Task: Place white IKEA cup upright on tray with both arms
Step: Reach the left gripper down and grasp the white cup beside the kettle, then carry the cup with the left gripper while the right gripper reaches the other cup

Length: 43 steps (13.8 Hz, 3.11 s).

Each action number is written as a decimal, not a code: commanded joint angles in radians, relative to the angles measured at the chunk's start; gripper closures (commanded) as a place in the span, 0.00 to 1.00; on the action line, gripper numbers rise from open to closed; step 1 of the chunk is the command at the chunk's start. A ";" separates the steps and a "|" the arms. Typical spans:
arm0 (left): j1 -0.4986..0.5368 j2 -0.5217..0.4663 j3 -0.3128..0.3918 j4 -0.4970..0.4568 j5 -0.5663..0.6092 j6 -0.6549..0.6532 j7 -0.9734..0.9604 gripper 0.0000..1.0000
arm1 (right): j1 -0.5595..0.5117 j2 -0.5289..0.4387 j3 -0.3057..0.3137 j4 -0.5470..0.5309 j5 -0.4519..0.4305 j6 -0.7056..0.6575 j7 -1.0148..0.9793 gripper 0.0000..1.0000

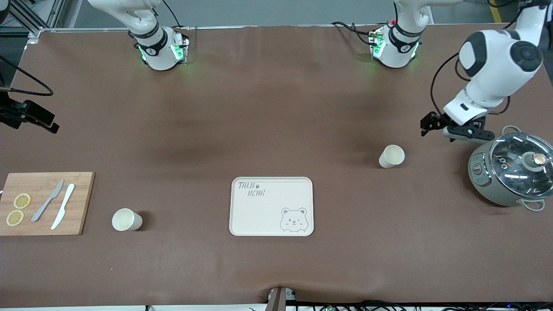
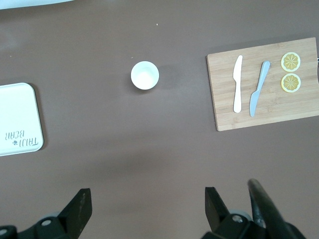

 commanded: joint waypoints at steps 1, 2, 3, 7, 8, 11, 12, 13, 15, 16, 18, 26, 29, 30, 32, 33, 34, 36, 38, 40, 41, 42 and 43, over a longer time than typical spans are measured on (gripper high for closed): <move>-0.002 0.087 -0.028 0.009 0.003 0.111 -0.049 0.00 | 0.003 -0.017 -0.006 -0.014 0.016 0.005 -0.010 0.00; -0.002 0.122 -0.043 0.011 0.003 0.152 -0.070 0.00 | 0.003 -0.017 -0.006 -0.014 0.016 0.005 -0.010 0.00; -0.002 0.161 -0.065 0.016 0.003 0.194 -0.086 0.00 | 0.002 -0.017 -0.006 -0.014 0.016 0.005 -0.010 0.00; -0.003 0.252 -0.100 0.032 0.003 0.286 -0.130 0.00 | 0.002 -0.017 -0.006 -0.014 0.016 0.005 -0.010 0.00; -0.003 0.265 -0.106 0.037 0.003 0.288 -0.133 0.00 | 0.002 -0.017 -0.006 -0.014 0.016 0.005 -0.010 0.00; -0.002 0.290 -0.106 0.031 0.003 0.300 -0.133 0.00 | 0.002 -0.016 -0.006 -0.014 0.016 0.008 -0.010 0.00; 0.000 0.293 -0.106 0.028 0.003 0.300 -0.133 0.00 | -0.001 -0.014 -0.006 -0.014 0.016 0.010 -0.010 0.00; 0.003 0.298 -0.106 0.025 0.003 0.300 -0.133 0.00 | -0.001 -0.014 -0.006 -0.013 0.016 0.013 -0.010 0.00; 0.007 0.316 -0.106 0.025 0.003 0.300 -0.133 0.00 | -0.003 -0.011 -0.008 -0.013 0.016 0.016 -0.012 0.00; 0.009 0.324 -0.105 0.025 0.003 0.302 -0.133 0.00 | -0.004 -0.001 -0.008 -0.010 0.016 0.017 -0.012 0.00; 0.011 0.341 -0.105 0.028 0.003 0.302 -0.132 0.00 | -0.001 0.019 -0.008 -0.008 0.016 0.037 -0.015 0.00; 0.029 0.374 -0.103 0.032 0.009 0.320 -0.119 1.00 | 0.006 0.217 -0.006 -0.005 0.015 0.105 -0.015 0.00; 0.029 0.373 -0.103 0.037 0.009 0.320 -0.122 1.00 | 0.005 0.295 -0.006 -0.004 0.012 0.109 -0.015 0.00; 0.029 0.373 -0.103 0.039 0.009 0.320 -0.124 1.00 | 0.003 0.321 -0.006 -0.004 0.013 0.143 -0.015 0.00; 0.021 0.376 -0.105 0.057 0.009 0.319 -0.132 1.00 | 0.003 0.373 -0.006 -0.005 0.013 0.229 -0.016 0.00; 0.006 0.379 -0.105 0.084 0.009 0.309 -0.154 1.00 | -0.006 0.406 -0.006 -0.004 0.012 0.241 -0.018 0.00; -0.008 0.391 -0.105 0.109 0.009 0.308 -0.194 1.00 | -0.007 0.432 -0.006 -0.004 0.012 0.266 -0.018 0.00; -0.058 0.436 -0.105 0.175 0.009 0.302 -0.266 1.00 | -0.004 0.469 -0.006 -0.004 0.012 0.339 -0.017 0.00; -0.092 0.468 -0.105 0.261 0.011 0.221 -0.326 1.00 | -0.003 0.507 -0.003 -0.002 0.015 0.371 -0.017 0.00; -0.140 0.506 -0.103 0.385 0.015 0.085 -0.412 1.00 | 0.011 0.532 -0.002 0.006 0.016 0.440 -0.018 0.00; -0.169 0.537 -0.103 0.457 0.017 0.023 -0.472 1.00 | 0.011 0.547 0.011 0.007 0.015 0.480 -0.018 0.00; -0.202 0.578 -0.102 0.524 0.017 -0.020 -0.531 1.00 | 0.011 0.561 0.020 0.012 0.015 0.515 -0.017 0.00; -0.245 0.619 -0.097 0.581 0.022 -0.048 -0.590 1.00 | 0.011 0.570 0.027 0.013 0.015 0.537 -0.017 0.00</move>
